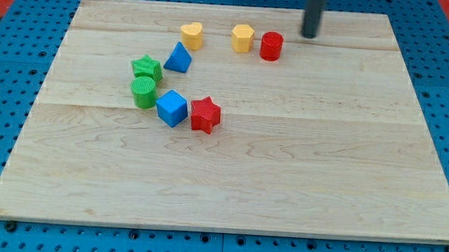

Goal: Move the blue triangle slightly above the green star

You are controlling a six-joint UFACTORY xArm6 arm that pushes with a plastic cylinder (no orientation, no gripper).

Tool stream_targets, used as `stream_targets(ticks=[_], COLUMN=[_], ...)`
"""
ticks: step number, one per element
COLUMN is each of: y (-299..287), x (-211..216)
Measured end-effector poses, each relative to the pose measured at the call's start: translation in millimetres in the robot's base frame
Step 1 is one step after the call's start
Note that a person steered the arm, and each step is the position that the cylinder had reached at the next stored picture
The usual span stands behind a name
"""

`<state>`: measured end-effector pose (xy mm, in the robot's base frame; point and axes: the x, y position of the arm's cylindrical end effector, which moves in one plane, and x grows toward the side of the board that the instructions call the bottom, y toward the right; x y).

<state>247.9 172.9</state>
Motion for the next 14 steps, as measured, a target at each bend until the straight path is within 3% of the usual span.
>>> stream_targets(ticks=[1,4,5,6,8,10,11,12,14], y=[78,98,39,-31,-93,-229,-268,-274,-110], x=[-4,-4,-4,24,105,90,82,83,134])
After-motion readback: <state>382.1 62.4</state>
